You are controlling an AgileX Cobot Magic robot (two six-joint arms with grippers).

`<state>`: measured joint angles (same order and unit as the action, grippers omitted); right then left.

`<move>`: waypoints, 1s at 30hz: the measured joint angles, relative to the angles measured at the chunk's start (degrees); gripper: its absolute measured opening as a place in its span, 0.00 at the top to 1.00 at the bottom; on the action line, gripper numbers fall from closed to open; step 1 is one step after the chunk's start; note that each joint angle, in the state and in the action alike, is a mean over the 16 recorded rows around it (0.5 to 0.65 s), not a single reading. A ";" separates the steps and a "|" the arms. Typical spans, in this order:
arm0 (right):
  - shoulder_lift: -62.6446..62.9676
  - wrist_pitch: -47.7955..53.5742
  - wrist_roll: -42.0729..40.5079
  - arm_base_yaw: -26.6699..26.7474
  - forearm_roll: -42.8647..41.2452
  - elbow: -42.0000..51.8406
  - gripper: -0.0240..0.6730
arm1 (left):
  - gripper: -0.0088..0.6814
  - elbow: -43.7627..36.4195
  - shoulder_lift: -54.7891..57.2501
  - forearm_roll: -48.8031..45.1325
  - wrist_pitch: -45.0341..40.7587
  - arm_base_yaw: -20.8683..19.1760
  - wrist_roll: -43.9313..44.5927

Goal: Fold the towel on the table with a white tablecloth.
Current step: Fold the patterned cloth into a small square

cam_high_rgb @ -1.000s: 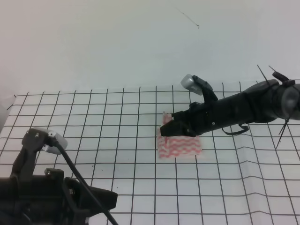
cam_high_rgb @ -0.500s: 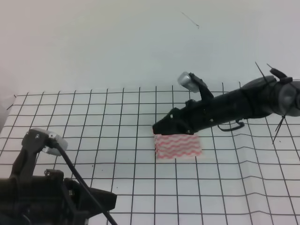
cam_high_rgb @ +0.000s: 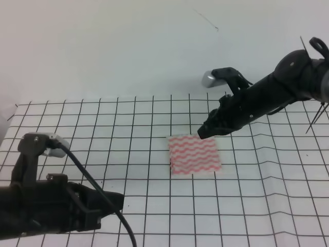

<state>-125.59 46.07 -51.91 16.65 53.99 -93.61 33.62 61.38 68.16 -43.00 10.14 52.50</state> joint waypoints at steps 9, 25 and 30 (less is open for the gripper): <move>-3.11 -5.27 1.90 -0.02 -3.42 -0.08 0.96 | 0.99 0.00 1.37 1.00 -0.03 0.00 0.70; 7.15 -6.49 1.22 -0.98 -4.57 -0.60 0.96 | 0.99 0.00 -1.97 -0.63 -2.57 0.00 1.11; 17.94 -3.91 2.42 -2.50 -7.36 -0.23 0.96 | 0.99 0.00 -8.19 -4.15 -1.35 0.00 -0.85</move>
<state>-107.65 42.16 -49.49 14.14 46.63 -93.84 33.62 53.20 64.02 -44.35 10.14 51.65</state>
